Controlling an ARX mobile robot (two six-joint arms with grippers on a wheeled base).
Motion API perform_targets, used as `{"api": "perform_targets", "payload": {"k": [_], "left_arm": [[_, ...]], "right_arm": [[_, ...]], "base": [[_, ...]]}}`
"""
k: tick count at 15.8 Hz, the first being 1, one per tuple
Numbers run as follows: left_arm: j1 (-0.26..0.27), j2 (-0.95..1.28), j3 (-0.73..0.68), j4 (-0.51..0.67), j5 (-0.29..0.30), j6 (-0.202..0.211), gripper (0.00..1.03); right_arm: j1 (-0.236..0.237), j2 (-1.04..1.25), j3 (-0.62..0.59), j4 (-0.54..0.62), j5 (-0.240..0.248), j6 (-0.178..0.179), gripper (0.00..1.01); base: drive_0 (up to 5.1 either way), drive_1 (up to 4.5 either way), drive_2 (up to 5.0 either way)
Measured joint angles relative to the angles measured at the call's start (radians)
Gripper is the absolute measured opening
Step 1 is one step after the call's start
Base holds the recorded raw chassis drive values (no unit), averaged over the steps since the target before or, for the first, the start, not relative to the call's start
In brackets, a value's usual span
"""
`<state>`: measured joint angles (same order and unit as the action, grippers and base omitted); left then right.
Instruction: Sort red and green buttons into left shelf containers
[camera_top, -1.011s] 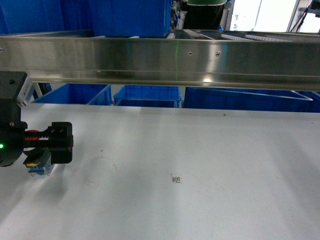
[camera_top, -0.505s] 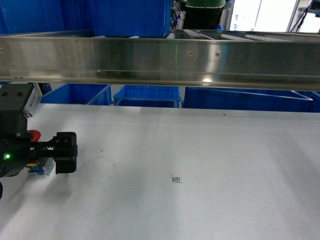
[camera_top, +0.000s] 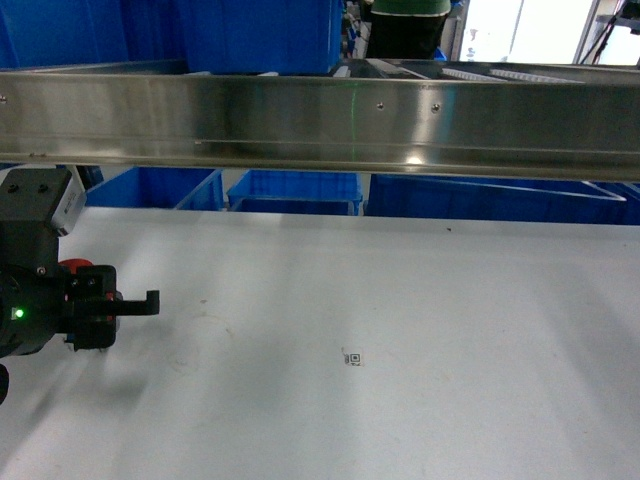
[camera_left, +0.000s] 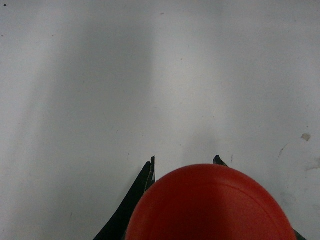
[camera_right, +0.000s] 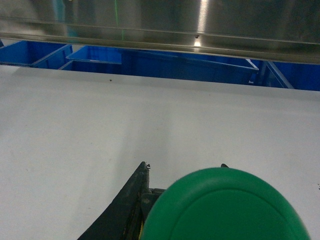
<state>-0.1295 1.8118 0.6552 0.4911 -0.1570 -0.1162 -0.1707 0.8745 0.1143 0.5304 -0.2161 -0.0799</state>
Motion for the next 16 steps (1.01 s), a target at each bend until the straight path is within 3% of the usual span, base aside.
{"api": "perform_targets", "payload": {"k": [5, 8, 10, 12, 16], "left_arm": [[0.011, -0.132, 0.028, -0.018, 0.05, -0.008, 0.27], [0.045, -0.335, 0.075, -0.072, 0.089, -0.009, 0.27], [0.047, -0.491, 0.087, -0.139, 0.078, -0.013, 0.27], [0.007, -0.629, 0.076, -0.232, 0.046, -0.024, 0.27], [-0.005, -0.661, 0.07, -0.243, 0.045, -0.035, 0.27]], "right_arm": [[0.0, 0.0, 0.0, 0.0, 0.0, 0.0, 0.35], [0.0, 0.0, 0.0, 0.0, 0.0, 0.0, 0.35], [0.0, 0.0, 0.0, 0.0, 0.0, 0.0, 0.35], [0.0, 0.0, 0.0, 0.0, 0.0, 0.0, 0.35], [0.0, 0.0, 0.0, 0.0, 0.001, 0.0, 0.35]], "base": [[0.0, 0.0, 0.0], [0.0, 0.0, 0.0], [0.0, 0.0, 0.0], [0.0, 0.0, 0.0], [0.0, 0.0, 0.0]]}}
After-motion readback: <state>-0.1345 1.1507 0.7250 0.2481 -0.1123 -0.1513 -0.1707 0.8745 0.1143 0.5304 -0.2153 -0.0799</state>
